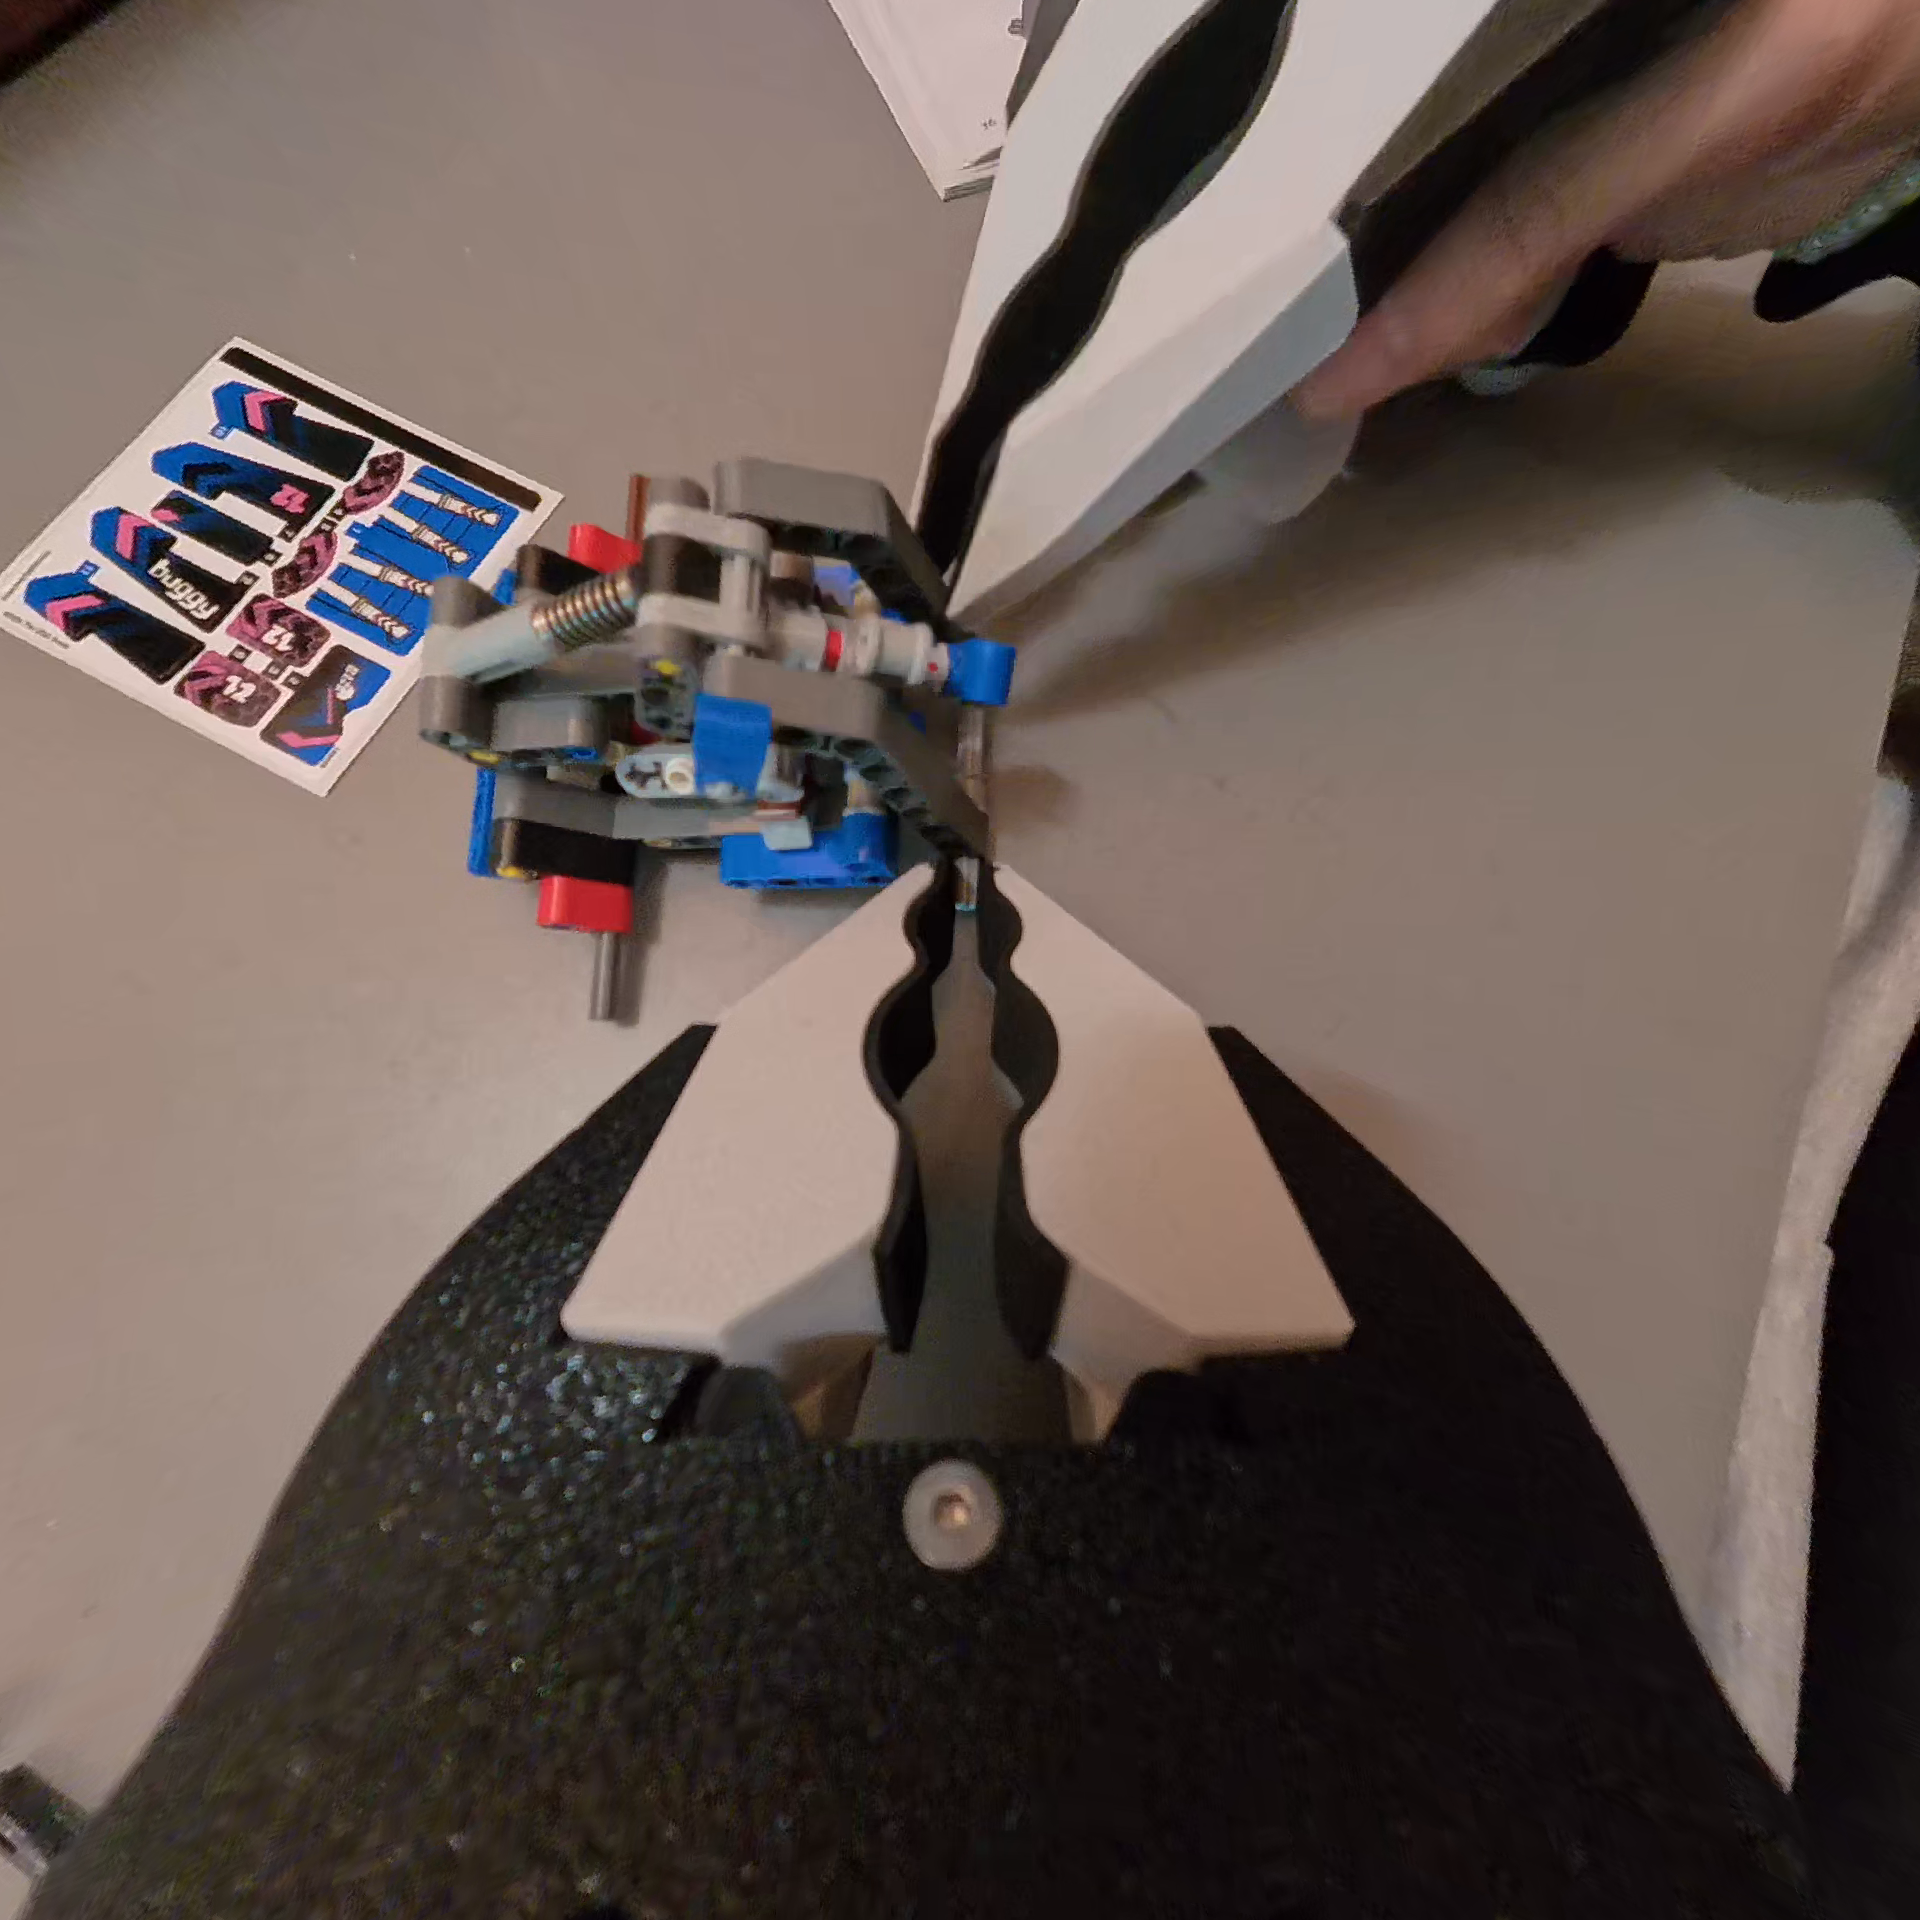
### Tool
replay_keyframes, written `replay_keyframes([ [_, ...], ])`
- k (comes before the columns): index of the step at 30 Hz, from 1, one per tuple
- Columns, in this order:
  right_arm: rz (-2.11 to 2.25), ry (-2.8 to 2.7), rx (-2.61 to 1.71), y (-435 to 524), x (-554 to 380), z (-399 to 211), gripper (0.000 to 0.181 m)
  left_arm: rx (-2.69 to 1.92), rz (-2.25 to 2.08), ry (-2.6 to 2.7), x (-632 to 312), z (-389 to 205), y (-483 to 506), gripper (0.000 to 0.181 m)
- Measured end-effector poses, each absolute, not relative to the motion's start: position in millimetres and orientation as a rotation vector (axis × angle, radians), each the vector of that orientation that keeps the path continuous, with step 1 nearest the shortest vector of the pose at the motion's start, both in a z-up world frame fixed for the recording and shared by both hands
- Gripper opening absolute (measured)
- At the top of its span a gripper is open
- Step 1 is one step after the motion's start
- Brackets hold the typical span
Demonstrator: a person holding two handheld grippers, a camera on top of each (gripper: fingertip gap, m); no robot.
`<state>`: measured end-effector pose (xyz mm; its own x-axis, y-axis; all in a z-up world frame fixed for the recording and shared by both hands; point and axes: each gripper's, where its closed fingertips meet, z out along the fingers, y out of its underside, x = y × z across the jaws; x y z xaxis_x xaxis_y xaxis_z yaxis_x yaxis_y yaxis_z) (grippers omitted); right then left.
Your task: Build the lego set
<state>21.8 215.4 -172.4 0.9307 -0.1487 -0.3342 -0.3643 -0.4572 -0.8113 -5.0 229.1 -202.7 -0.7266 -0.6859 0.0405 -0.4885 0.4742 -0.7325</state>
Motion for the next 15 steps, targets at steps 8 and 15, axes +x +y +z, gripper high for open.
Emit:
replay_keyframes([
  [8,-0.025,0.335,-2.143,211,25,-181,0.014,-1.015,-1.096,2.457,-4,-203,229,0.001],
  [15,-0.093,0.339,-2.188,214,23,-188,0.010,-1.016,-1.097,2.457,-4,-203,229,0.002],
])
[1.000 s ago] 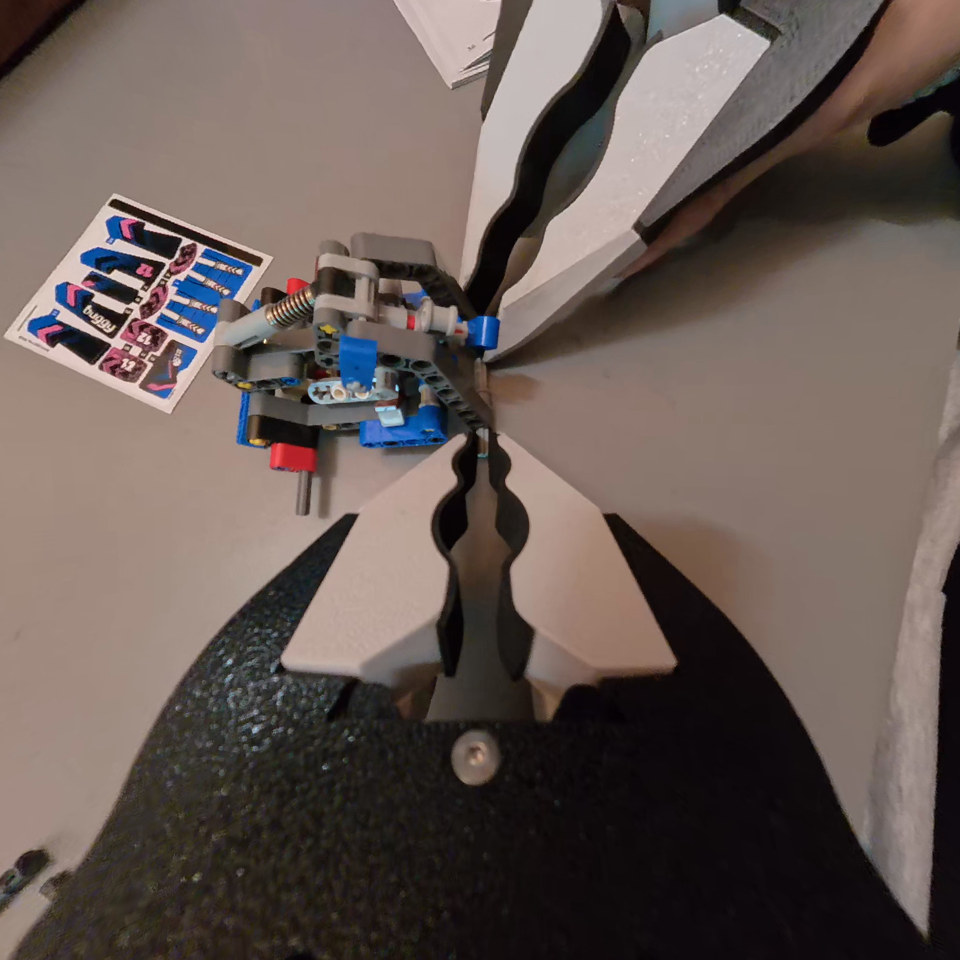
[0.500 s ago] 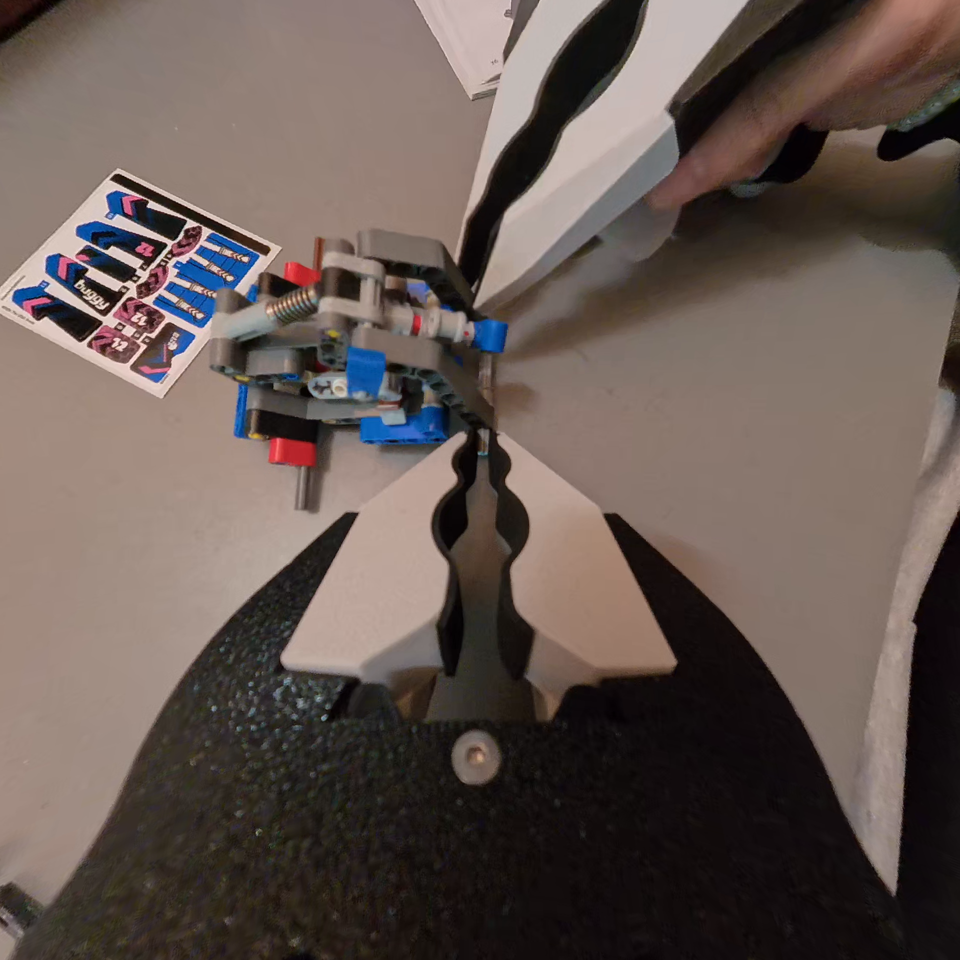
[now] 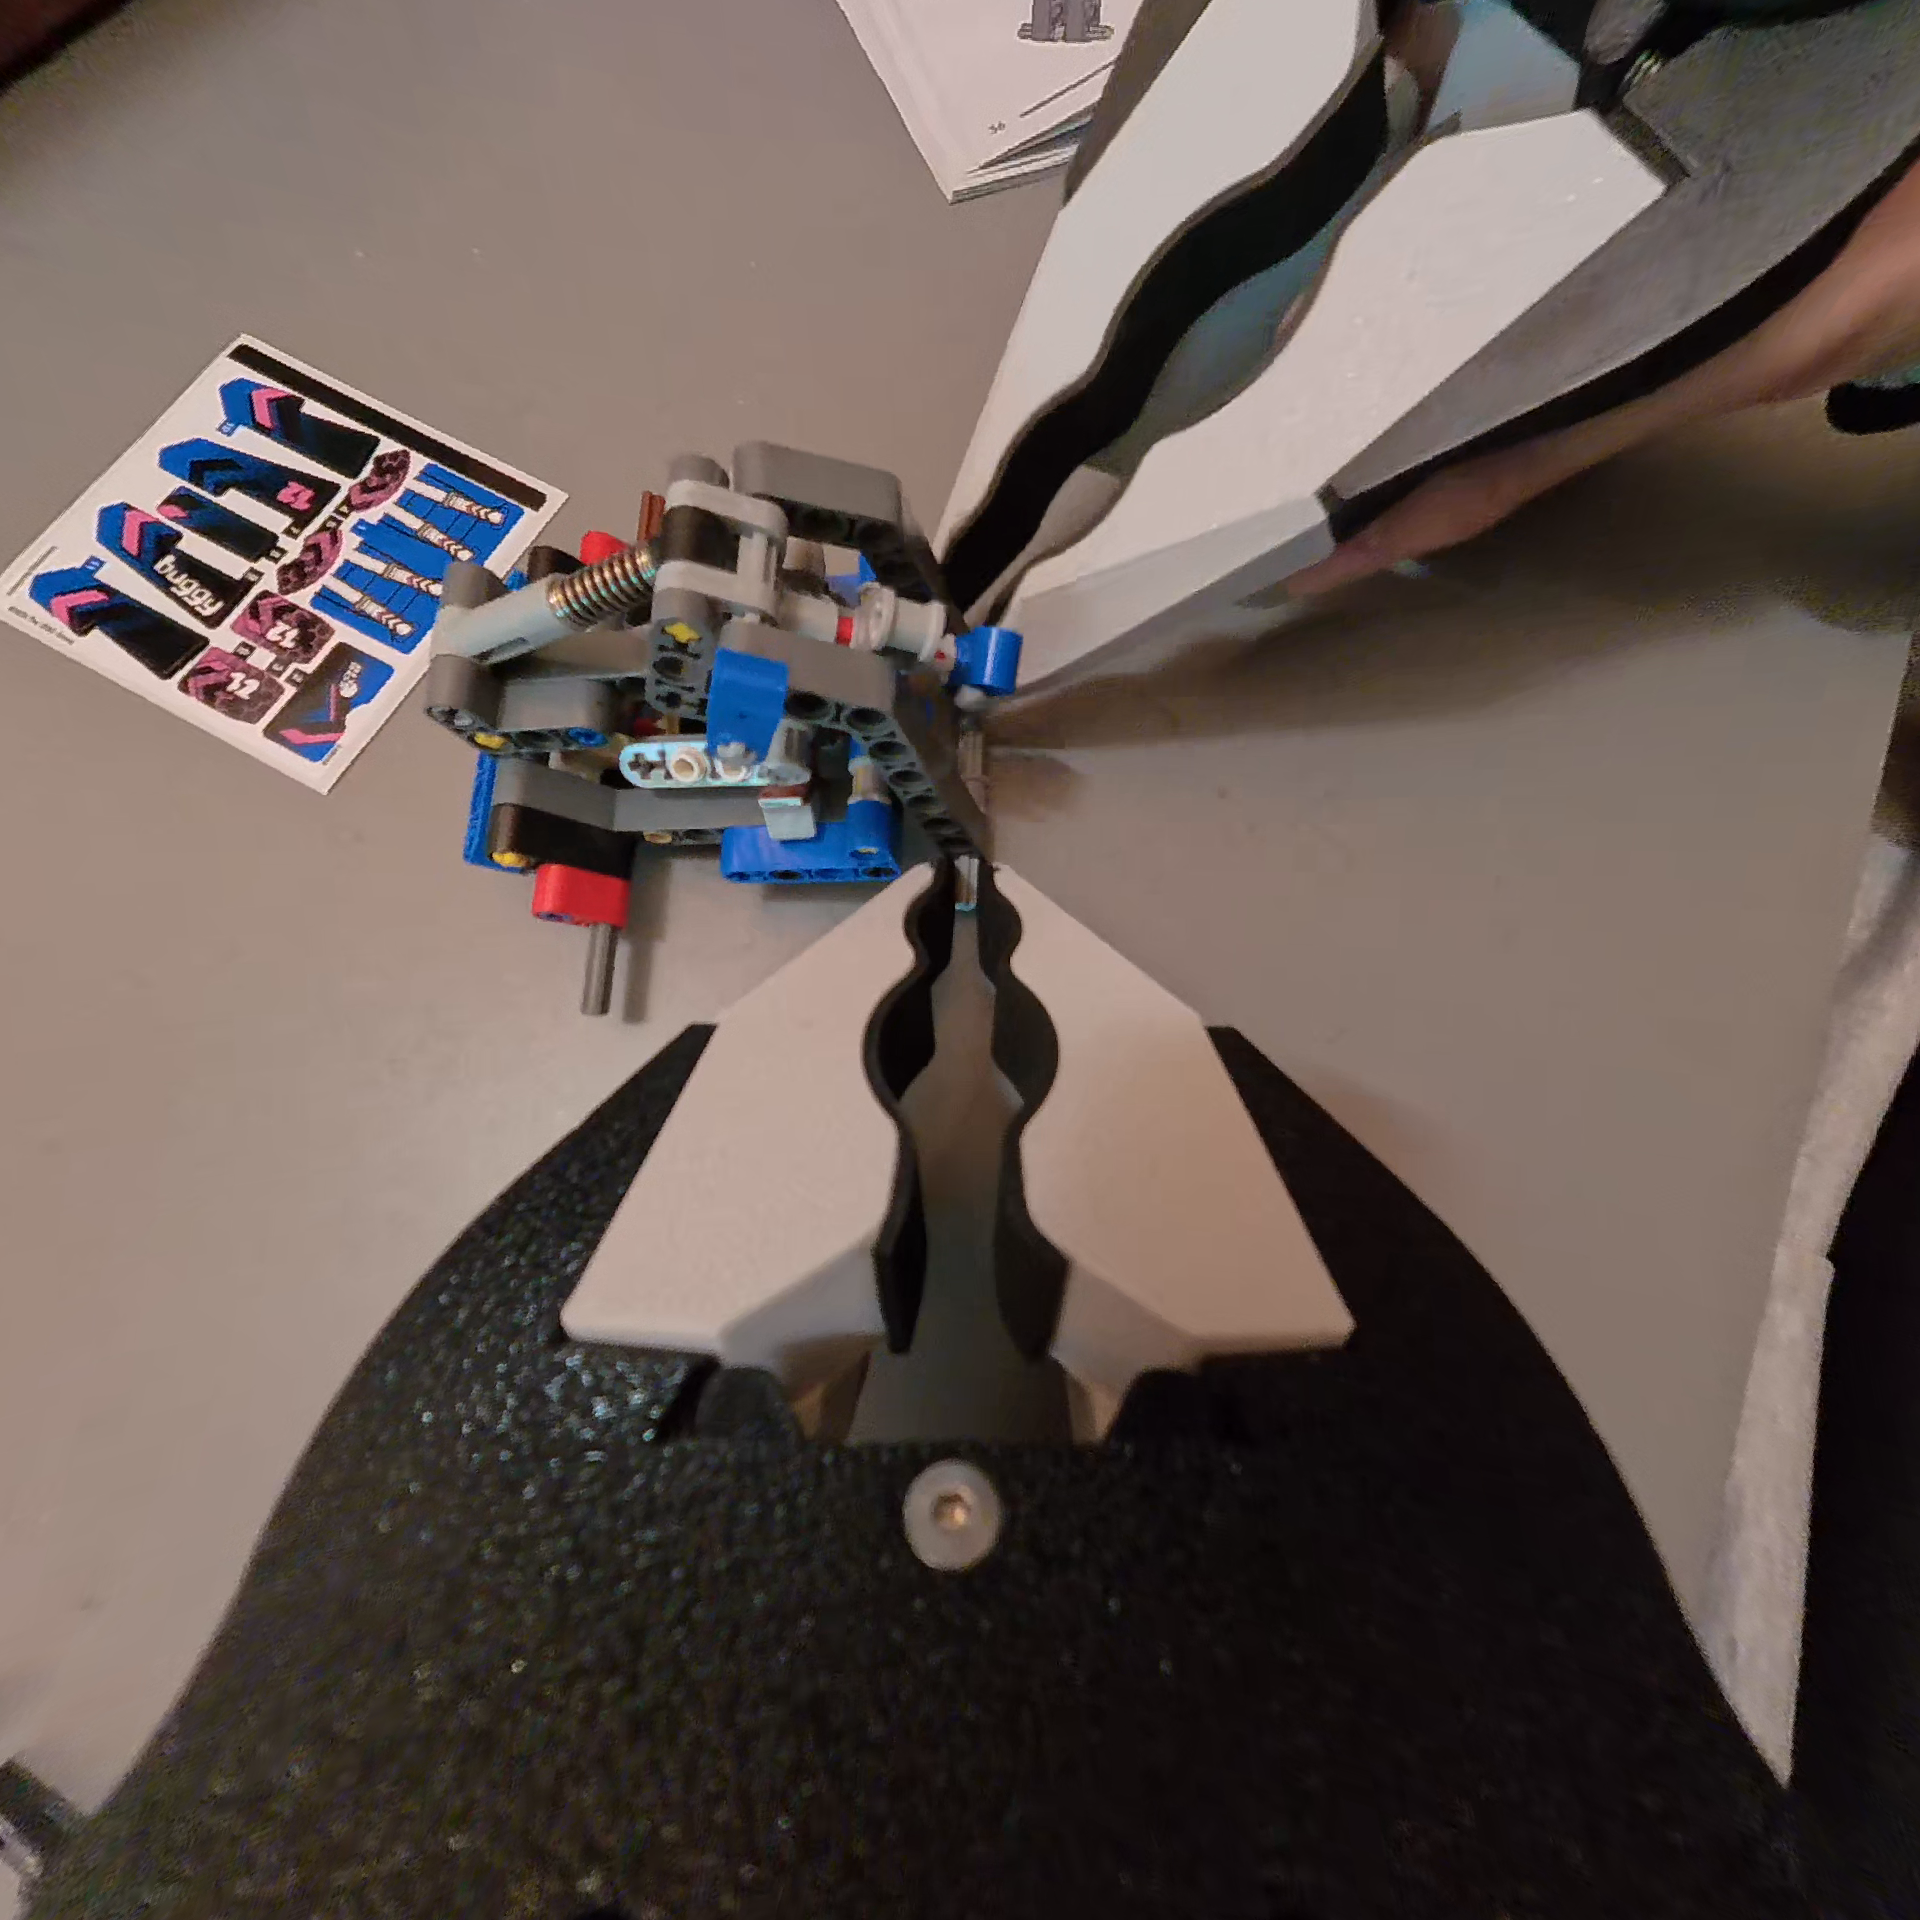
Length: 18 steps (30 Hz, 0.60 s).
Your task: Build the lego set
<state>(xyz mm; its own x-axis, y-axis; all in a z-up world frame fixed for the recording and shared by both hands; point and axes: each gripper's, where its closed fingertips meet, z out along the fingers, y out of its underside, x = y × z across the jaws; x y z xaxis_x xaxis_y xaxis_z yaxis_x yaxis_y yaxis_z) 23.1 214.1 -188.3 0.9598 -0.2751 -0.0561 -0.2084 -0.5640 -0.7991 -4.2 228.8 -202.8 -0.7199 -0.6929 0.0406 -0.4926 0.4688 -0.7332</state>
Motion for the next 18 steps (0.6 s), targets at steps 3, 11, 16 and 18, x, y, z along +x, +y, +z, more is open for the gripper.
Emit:
replay_keyframes([
  [3,-0.106,0.334,-2.214,216.7,25.4,-192.0,0.008,-1.008,-1.093,2.457,-4.0,-202.7,228.8,0.002],
  [11,0.092,0.500,-2.163,220.5,27.6,-192.6,0.008,-1.001,-1.059,2.435,-0.4,-202.7,228.1,0.001],
  [16,0.171,0.539,-2.140,221.0,28.5,-192.6,0.008,-1.030,-1.059,2.429,1.3,-202.7,228.0,0.001],
  [18,0.192,0.555,-2.131,221.4,29.5,-192.5,0.008,-1.040,-1.032,2.419,2.3,-202.8,228.1,0.001],
])
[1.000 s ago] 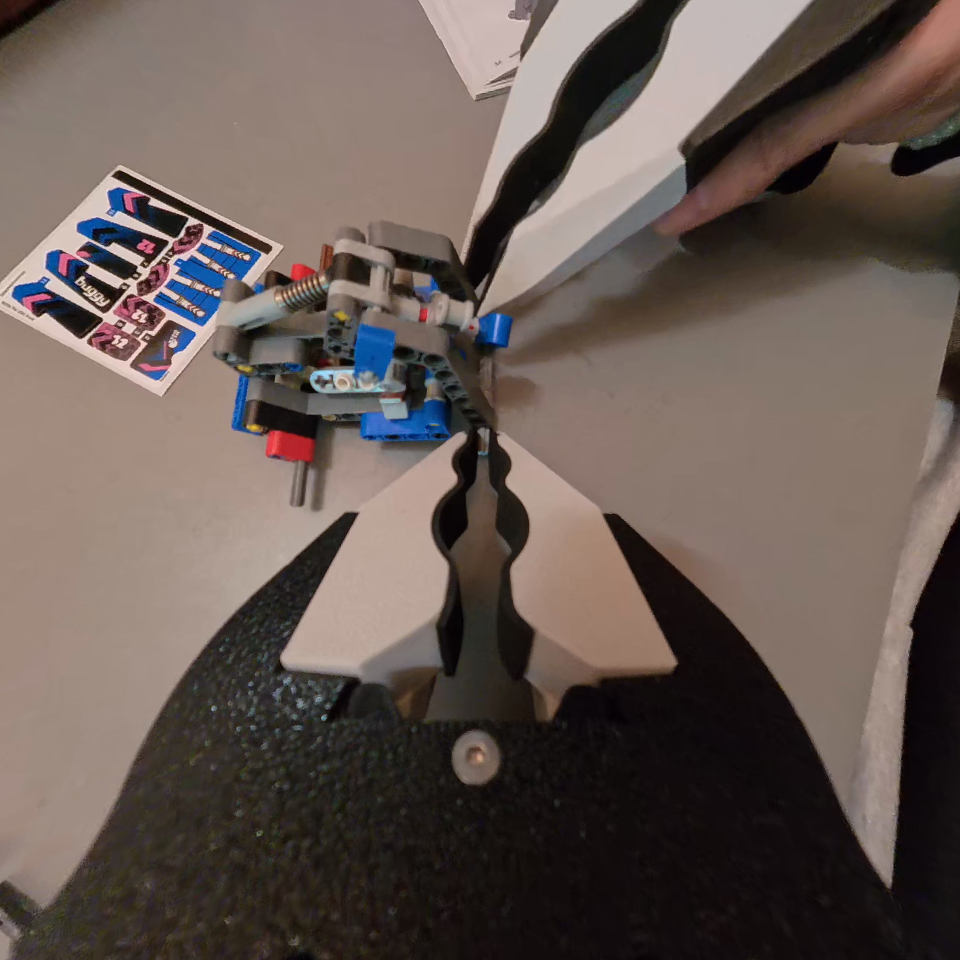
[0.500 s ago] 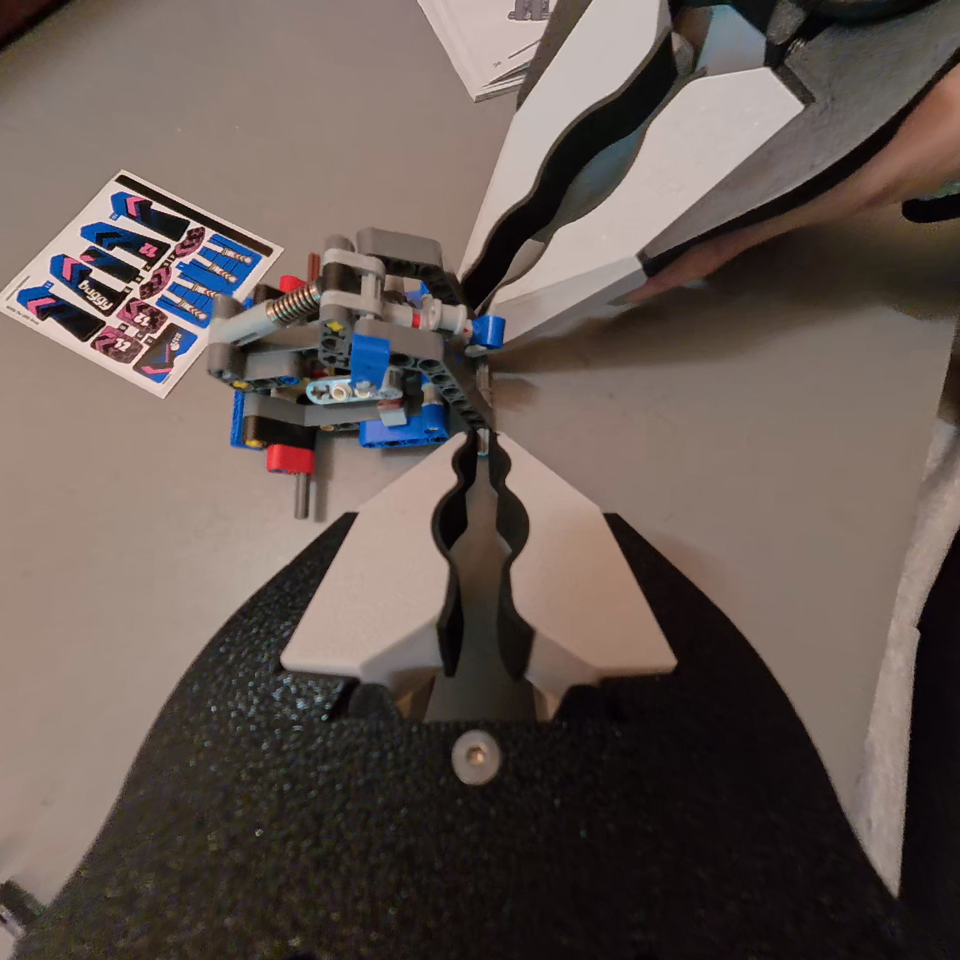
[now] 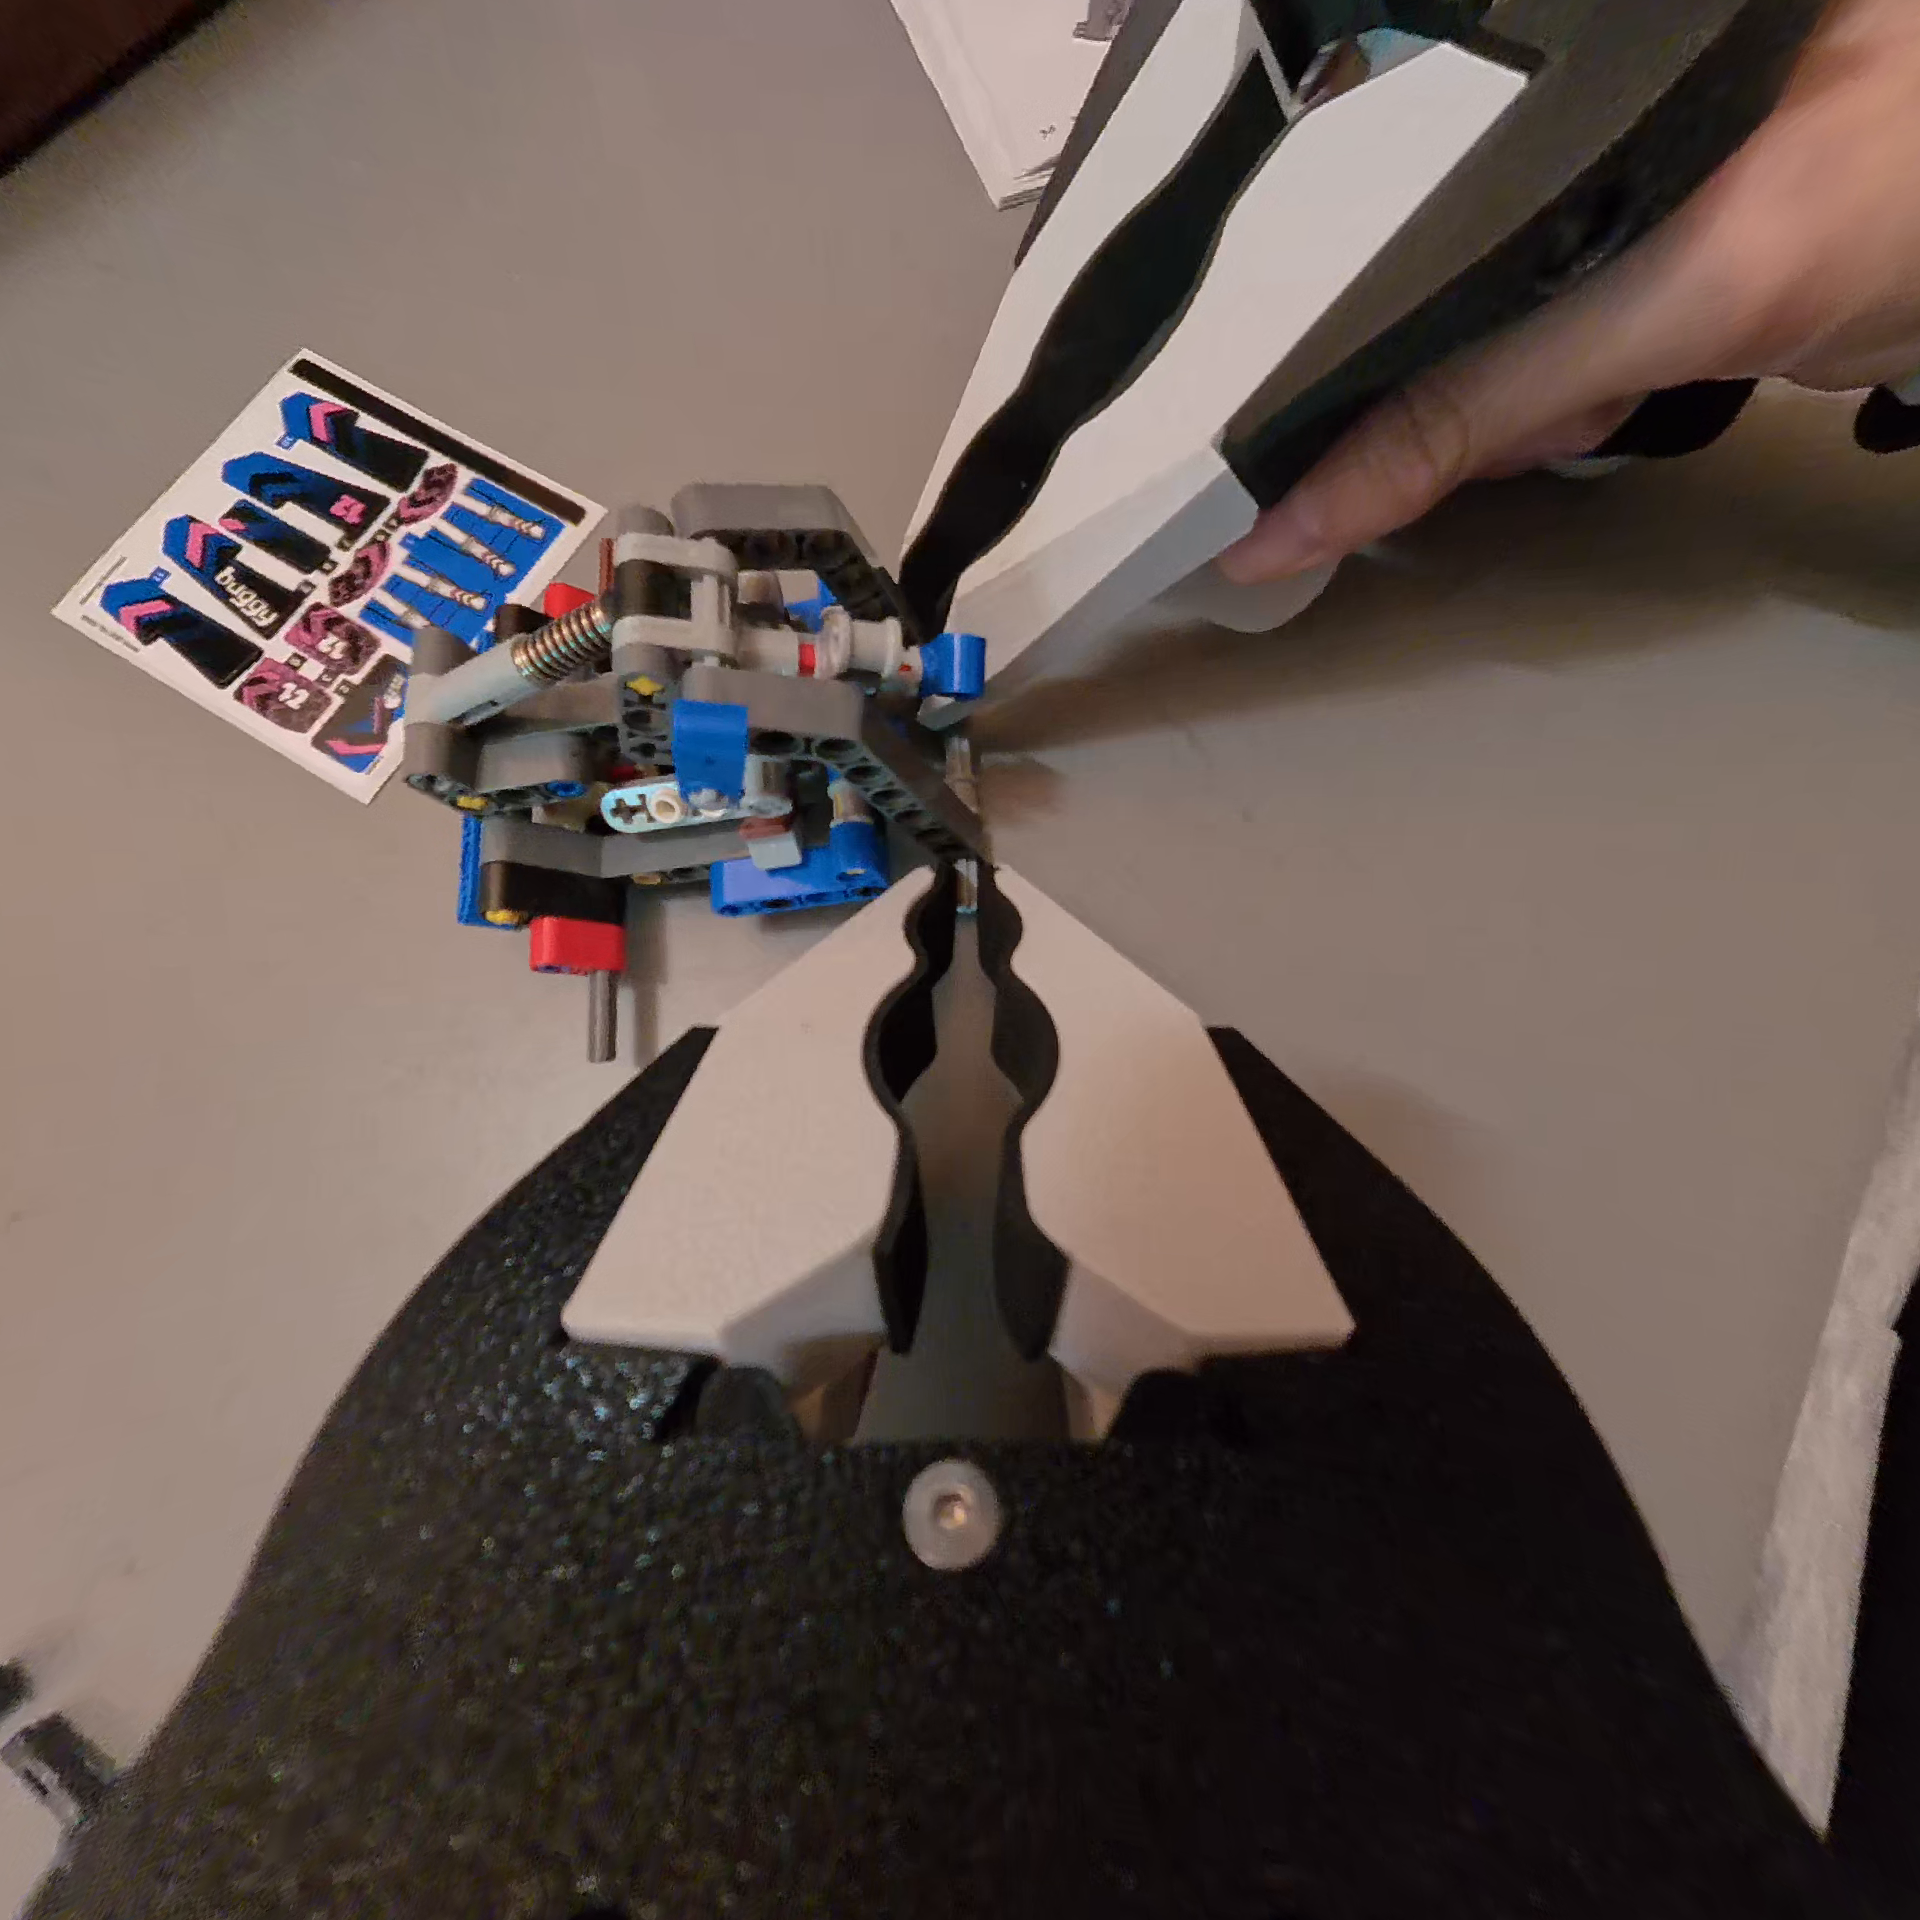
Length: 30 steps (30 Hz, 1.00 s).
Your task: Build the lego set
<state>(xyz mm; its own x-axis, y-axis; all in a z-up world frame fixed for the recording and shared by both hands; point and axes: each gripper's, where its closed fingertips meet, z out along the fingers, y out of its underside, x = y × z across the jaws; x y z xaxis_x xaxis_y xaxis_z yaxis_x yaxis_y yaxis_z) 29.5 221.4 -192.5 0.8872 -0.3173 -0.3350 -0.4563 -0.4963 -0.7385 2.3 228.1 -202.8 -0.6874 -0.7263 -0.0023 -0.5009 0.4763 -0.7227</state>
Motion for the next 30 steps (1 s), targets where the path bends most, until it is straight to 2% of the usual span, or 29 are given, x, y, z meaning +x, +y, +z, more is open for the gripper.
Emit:
replay_keyframes([
  [13,0.122,0.536,-2.151,227.1,33.7,-193.1,0.007,-1.155,-0.864,2.399,5.1,-202.9,229.4,0.001],
  [30,0.002,0.477,-2.180,229.1,37.4,-192.8,0.007,-1.151,-1.058,2.366,5.5,-202.2,228.6,0.002],
])
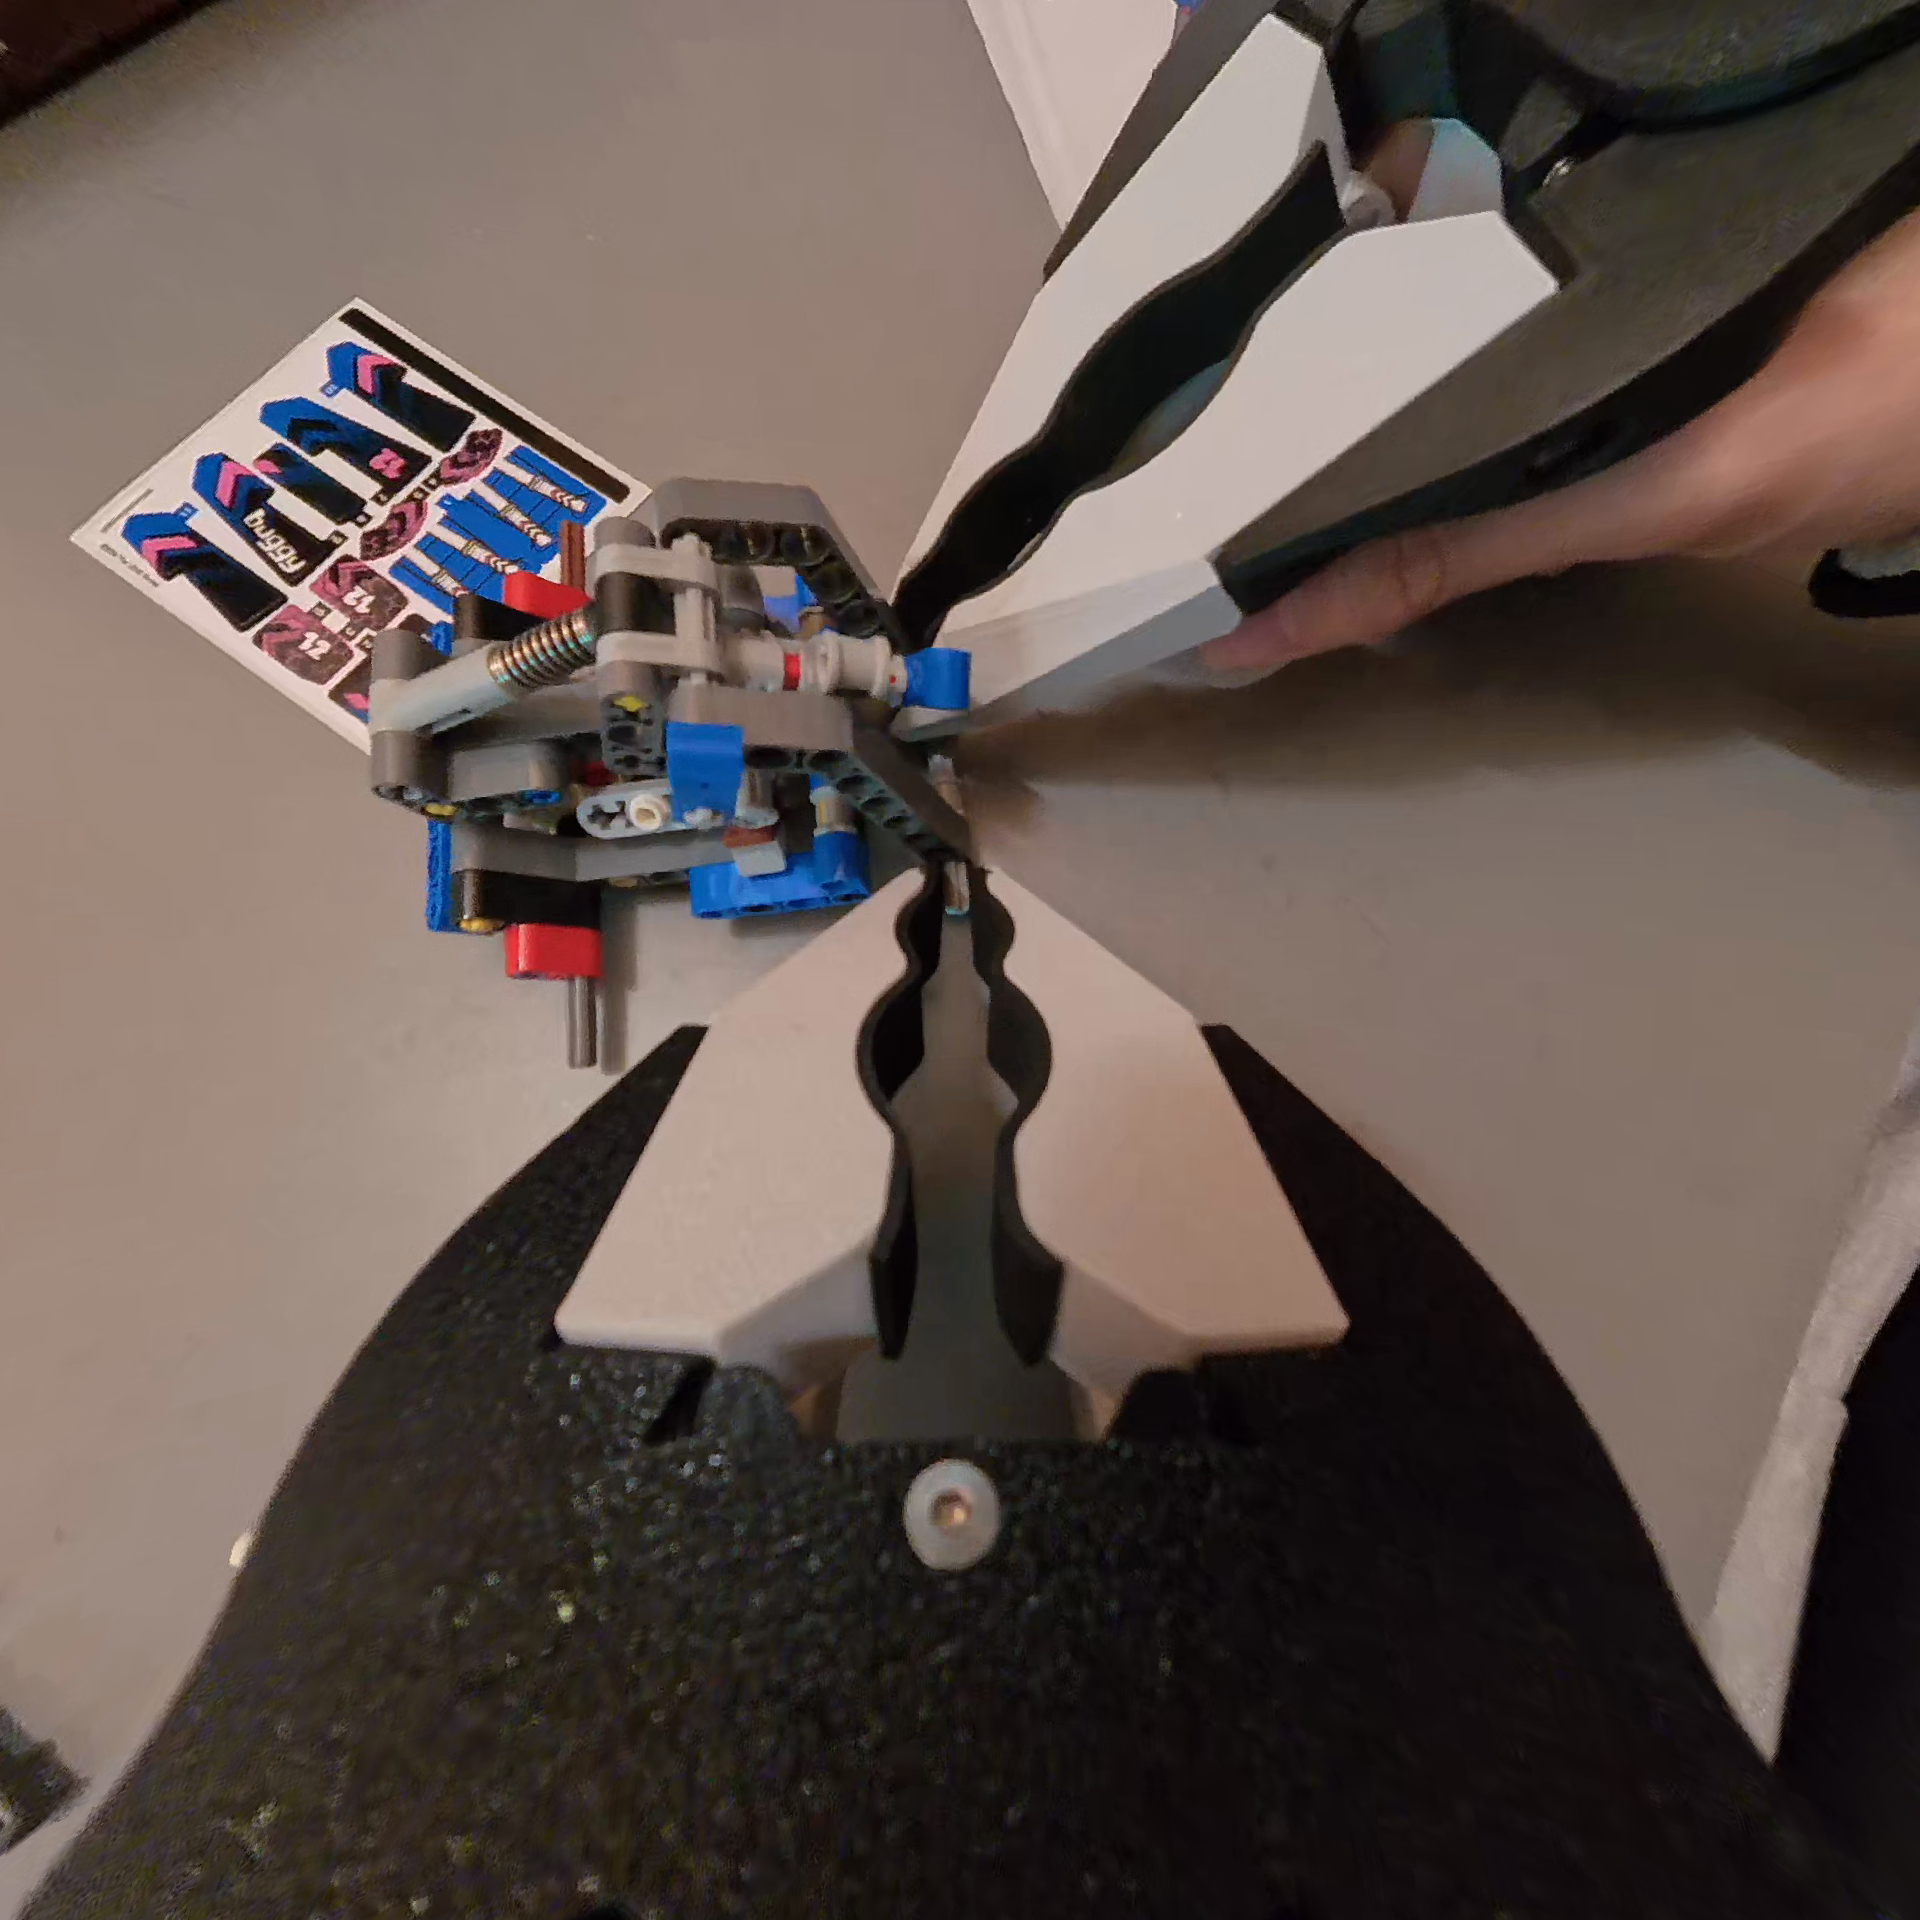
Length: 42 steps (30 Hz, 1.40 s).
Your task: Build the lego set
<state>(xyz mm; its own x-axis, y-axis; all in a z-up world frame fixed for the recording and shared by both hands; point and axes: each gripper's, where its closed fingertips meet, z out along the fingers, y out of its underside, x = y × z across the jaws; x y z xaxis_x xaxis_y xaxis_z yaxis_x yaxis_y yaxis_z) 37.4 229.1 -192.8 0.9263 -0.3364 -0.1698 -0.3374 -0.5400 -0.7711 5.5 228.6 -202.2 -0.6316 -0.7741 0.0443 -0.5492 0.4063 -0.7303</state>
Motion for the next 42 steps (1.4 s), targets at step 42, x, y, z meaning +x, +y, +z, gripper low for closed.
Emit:
replay_keyframes([
  [42,0.002,0.337,-2.243,234,25,-198,0.007,0.217,-1.018,2.815,20,-160,249,0.041],
])
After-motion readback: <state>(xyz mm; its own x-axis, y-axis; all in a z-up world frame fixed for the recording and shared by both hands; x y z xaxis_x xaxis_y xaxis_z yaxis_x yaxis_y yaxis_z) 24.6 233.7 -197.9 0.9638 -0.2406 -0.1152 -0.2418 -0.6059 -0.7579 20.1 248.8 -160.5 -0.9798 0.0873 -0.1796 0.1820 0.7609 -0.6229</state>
